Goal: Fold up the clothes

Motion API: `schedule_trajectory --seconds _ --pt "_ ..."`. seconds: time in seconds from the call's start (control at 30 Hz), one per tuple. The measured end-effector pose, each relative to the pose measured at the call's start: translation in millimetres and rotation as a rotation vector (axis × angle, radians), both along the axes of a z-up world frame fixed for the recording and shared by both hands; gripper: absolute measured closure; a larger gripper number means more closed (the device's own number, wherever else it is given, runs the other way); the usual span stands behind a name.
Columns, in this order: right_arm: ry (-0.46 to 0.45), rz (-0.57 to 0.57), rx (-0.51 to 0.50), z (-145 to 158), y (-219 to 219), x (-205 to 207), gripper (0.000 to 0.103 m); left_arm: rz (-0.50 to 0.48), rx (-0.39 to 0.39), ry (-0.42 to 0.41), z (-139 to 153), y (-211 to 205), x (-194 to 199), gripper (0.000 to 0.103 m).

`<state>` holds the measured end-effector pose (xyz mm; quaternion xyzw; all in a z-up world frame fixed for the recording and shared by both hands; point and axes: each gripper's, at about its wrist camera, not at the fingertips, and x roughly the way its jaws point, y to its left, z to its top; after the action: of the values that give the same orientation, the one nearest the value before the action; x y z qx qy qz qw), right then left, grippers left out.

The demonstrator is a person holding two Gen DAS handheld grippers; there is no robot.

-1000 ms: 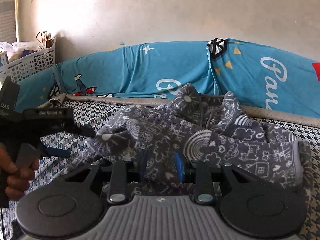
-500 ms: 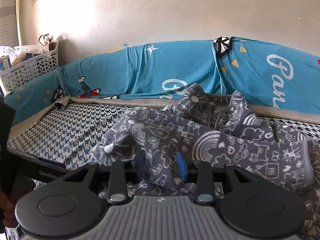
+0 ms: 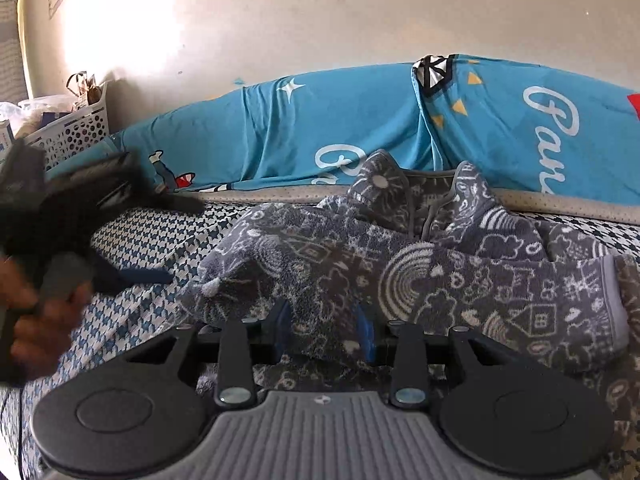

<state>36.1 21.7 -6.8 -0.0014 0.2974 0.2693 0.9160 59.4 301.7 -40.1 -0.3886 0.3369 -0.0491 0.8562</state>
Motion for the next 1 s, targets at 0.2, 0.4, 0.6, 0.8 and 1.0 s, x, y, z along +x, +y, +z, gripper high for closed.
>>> schedule_trajectory --seconds 0.2,0.4,0.6,0.8,1.0 --pt "0.013 0.009 -0.005 0.0 0.1 -2.5 0.069 -0.049 -0.043 0.047 -17.9 -4.1 32.9 0.000" --pt "0.044 0.000 0.010 -2.3 -2.3 -0.6 0.068 -0.068 -0.010 0.057 -25.5 -10.2 47.6 0.005" --pt "0.094 -0.024 0.032 -7.3 -6.7 -0.2 0.068 -0.070 -0.023 0.024 -26.0 -15.3 52.9 0.039" --pt "0.107 -0.032 0.038 -8.5 -9.1 -2.0 0.068 -0.018 0.097 -0.071 -9.9 -25.8 50.2 0.059" --pt "0.117 -0.046 0.031 -12.0 -9.4 -2.7 0.068 0.053 0.342 -0.110 -4.0 -38.1 56.5 0.060"
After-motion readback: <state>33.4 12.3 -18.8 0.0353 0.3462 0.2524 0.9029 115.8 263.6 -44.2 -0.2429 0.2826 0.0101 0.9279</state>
